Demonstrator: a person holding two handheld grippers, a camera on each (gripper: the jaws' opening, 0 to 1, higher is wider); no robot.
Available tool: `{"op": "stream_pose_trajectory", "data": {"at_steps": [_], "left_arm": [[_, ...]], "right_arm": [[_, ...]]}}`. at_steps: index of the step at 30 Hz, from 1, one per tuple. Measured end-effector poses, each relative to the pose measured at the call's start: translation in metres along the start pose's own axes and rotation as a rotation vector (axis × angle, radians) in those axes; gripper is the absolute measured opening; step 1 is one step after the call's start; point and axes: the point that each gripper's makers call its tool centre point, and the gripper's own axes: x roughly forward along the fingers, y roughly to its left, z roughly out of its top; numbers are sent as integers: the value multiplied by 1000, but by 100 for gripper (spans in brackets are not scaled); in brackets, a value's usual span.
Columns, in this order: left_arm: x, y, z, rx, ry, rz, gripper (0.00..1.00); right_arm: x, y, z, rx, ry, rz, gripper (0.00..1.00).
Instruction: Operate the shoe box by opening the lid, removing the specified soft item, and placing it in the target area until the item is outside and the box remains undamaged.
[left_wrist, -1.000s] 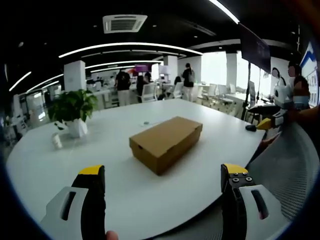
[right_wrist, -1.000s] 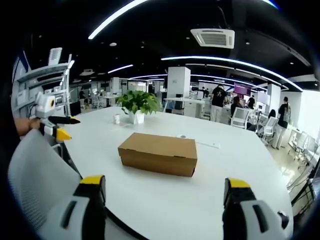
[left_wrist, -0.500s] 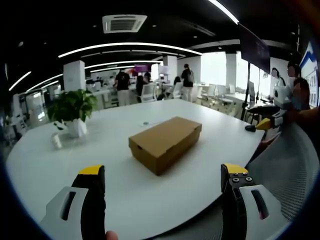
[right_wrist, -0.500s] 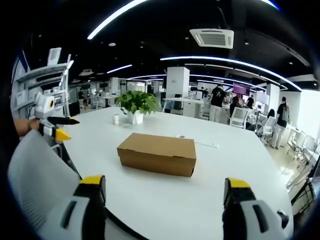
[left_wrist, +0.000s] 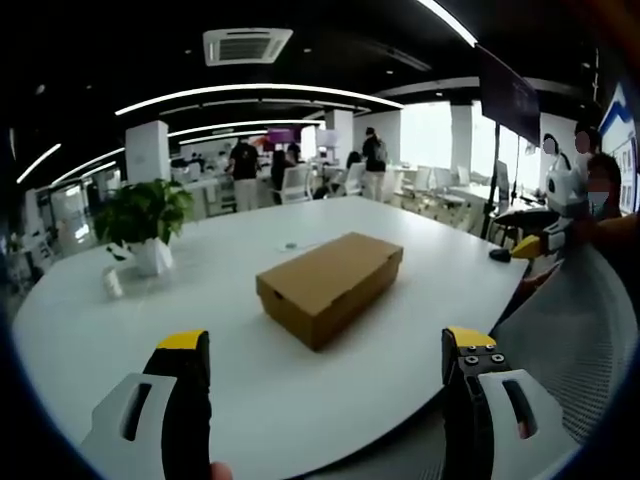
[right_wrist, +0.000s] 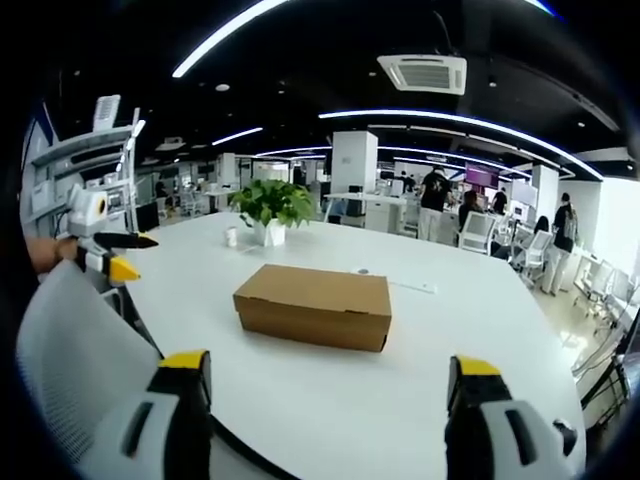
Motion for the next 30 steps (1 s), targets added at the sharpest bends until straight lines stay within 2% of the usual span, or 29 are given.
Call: {"op": "stream_pose_trajectory", "data": {"at_steps": [14,18,25,30], "left_arm": [[2,2,2,-11,28,-6,99],[4,5,10,-2,24,-3,99],[12,11,24,-13,15,-2,99],[17,13,26,-3,21,4,99]], "right_arm": [[2,-1,6,-1,19,12,99],[5,-4,13,15,12,24,99],[10,-12,20,-11,15,33,99],[13,-17,21,-23,21,35,99]]}}
